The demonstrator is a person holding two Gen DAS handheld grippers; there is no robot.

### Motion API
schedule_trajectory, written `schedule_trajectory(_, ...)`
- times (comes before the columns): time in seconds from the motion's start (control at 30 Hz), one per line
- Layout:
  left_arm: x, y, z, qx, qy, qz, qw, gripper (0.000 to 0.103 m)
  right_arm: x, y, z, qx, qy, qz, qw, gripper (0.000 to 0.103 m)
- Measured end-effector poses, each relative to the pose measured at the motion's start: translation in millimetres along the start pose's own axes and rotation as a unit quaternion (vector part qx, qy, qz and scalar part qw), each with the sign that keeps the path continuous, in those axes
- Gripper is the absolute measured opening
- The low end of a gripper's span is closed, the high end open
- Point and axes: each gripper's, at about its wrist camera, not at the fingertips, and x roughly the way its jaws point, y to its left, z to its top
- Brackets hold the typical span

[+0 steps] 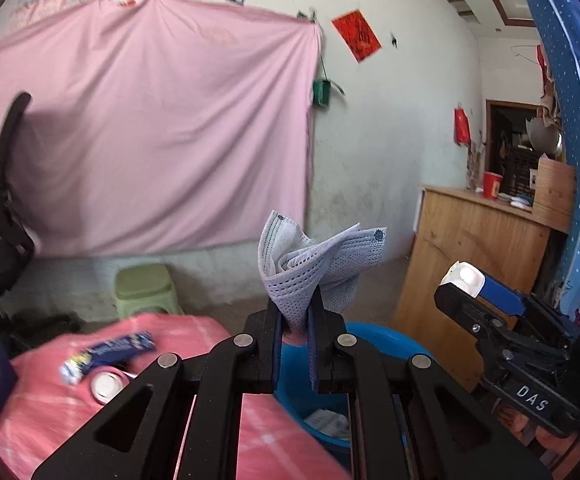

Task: Collect trash
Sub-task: 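Carry the mask and lens case over the blue bucket and release both, then bring both open tools back over the table toward the pink lid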

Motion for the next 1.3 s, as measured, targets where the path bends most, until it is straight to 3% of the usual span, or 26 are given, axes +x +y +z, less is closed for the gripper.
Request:
schedule_trajectory(0.2, 48, -20, -12, -0.018, 0.079, -0.022, 0.9965, 0.009, 13, -35, -26, 0.028, 0.047, -0.035, 0.998, 0.08)
schedule_trajectory(0.47, 94, -29, -32, -0.033, 0.171, -0.027, 0.9843, 0.01, 40, -60, -59, 0.046, 0.114, -0.054, 0.991, 0.08)
schedule_trajectory(0.63, 116, -23, -40, -0.057, 0.216, -0.032, 0.9743, 0.016, 57, -70, -74, 0.06, 0.148, -0.051, 0.986, 0.08)
schedule_trajectory(0.73, 121, -17, -45, -0.069, 0.234, -0.034, 0.9692, 0.025, 62, -75, -79, 0.067, 0.159, -0.051, 0.984, 0.08)
schedule_trajectory(0.9, 119, -9, -47, -0.086, 0.235, -0.036, 0.9676, 0.031, 66, -80, -83, 0.076, 0.164, -0.051, 0.982, 0.081)
schedule_trajectory(1.07, 107, -3, -47, -0.088, 0.216, -0.033, 0.9719, 0.037, 59, -79, -77, 0.076, 0.152, -0.052, 0.984, 0.085)
schedule_trajectory(1.3, 68, 11, -36, -0.098, 0.139, -0.025, 0.9851, 0.055, 37, -66, -53, 0.064, 0.104, -0.045, 0.991, 0.095)
